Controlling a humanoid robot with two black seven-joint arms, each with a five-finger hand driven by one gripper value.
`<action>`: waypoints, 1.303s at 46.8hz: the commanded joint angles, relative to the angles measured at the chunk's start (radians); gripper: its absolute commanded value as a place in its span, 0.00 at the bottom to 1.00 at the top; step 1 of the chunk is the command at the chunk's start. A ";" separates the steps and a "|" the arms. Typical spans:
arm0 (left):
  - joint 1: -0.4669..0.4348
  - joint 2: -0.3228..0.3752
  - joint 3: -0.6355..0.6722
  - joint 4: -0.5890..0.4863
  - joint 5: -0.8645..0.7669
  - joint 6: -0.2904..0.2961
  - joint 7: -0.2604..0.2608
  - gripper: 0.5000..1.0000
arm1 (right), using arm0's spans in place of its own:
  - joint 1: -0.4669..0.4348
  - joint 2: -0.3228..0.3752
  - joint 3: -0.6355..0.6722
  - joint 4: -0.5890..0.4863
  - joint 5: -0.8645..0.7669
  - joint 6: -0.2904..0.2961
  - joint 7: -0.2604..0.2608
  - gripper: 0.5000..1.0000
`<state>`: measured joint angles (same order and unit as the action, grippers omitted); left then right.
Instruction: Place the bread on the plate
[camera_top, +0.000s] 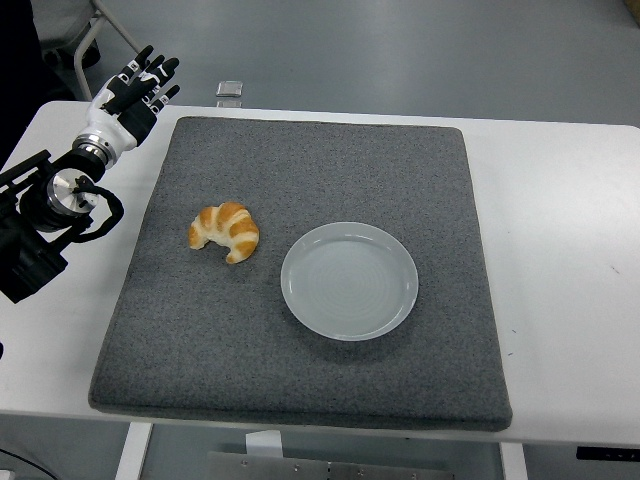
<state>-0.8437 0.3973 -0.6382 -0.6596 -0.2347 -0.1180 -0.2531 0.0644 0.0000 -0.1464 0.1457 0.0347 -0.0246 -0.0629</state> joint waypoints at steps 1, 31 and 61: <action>0.000 0.000 0.002 0.000 0.002 0.001 -0.006 1.00 | 0.000 0.000 0.001 0.000 -0.001 0.000 0.000 0.86; -0.011 -0.006 0.023 0.006 0.161 -0.005 -0.032 1.00 | 0.000 0.000 0.001 0.000 0.001 0.000 0.000 0.86; -0.103 0.123 0.150 -0.069 0.374 -0.025 -0.047 0.99 | 0.000 0.000 0.001 0.000 0.001 0.000 0.000 0.86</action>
<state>-0.9261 0.5062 -0.5331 -0.7249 0.1303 -0.1433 -0.2962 0.0644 0.0000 -0.1460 0.1457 0.0351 -0.0242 -0.0629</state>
